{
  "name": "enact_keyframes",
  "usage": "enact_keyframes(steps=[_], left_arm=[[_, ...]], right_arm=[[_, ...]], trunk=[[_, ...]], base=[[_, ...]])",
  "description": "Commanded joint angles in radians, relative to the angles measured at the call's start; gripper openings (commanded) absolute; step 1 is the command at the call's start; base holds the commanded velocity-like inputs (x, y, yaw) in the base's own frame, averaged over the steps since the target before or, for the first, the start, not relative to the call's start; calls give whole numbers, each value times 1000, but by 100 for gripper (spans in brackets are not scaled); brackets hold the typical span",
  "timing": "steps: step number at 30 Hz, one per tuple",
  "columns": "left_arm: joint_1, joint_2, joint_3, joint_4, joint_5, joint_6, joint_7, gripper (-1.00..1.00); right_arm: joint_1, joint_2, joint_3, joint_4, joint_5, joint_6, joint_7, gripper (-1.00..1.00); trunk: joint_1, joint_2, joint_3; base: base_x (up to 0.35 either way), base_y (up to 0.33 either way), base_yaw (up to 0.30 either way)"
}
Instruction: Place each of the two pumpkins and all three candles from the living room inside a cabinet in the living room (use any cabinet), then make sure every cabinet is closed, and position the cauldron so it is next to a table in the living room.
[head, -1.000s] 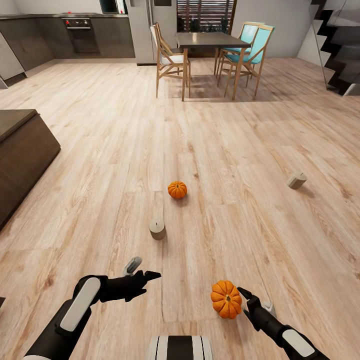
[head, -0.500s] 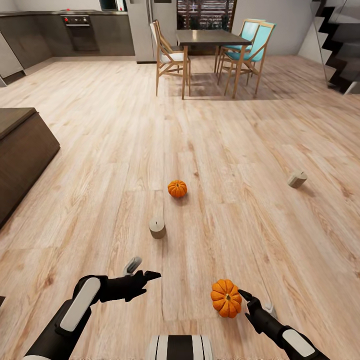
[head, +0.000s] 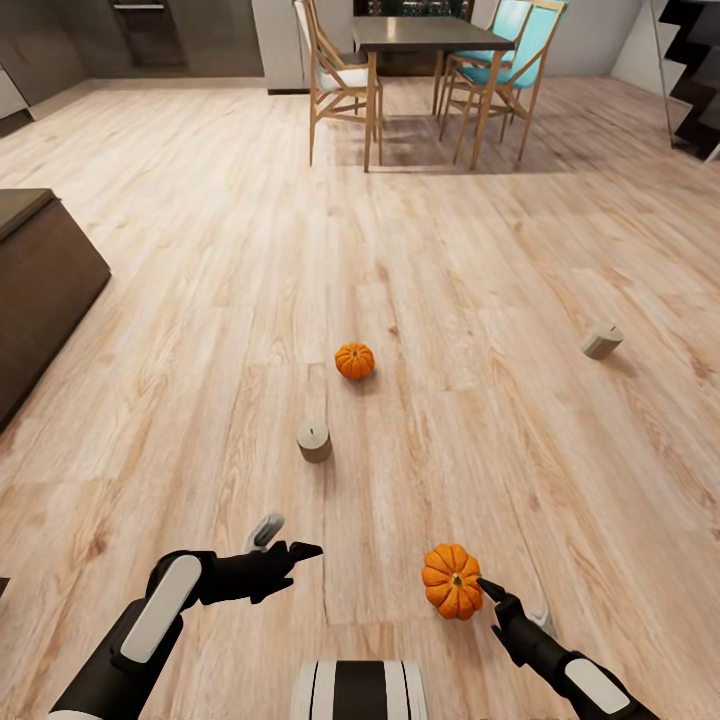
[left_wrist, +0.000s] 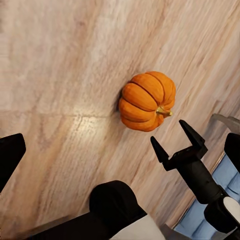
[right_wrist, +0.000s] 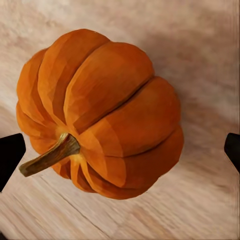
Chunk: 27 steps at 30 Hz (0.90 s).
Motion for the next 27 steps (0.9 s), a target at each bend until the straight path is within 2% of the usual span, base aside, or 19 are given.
enact_keyframes(steps=[1,20,27], left_arm=[[0,1,-1,-1,7,1,6,100],[0,0,-2,-1,8,2,6,100],[0,-1,-2,-1,9,2,5,100]], right_arm=[[0,-1,5,0,-7,1,2,100],[0,-2,12,0,-4,-20,4,100],[0,-1,17,-1,12,-24,4,100]], trunk=[[0,-1,-5],[9,-5,-78],[9,-5,-78]], base=[[0,0,0],[0,0,0],[0,0,0]])
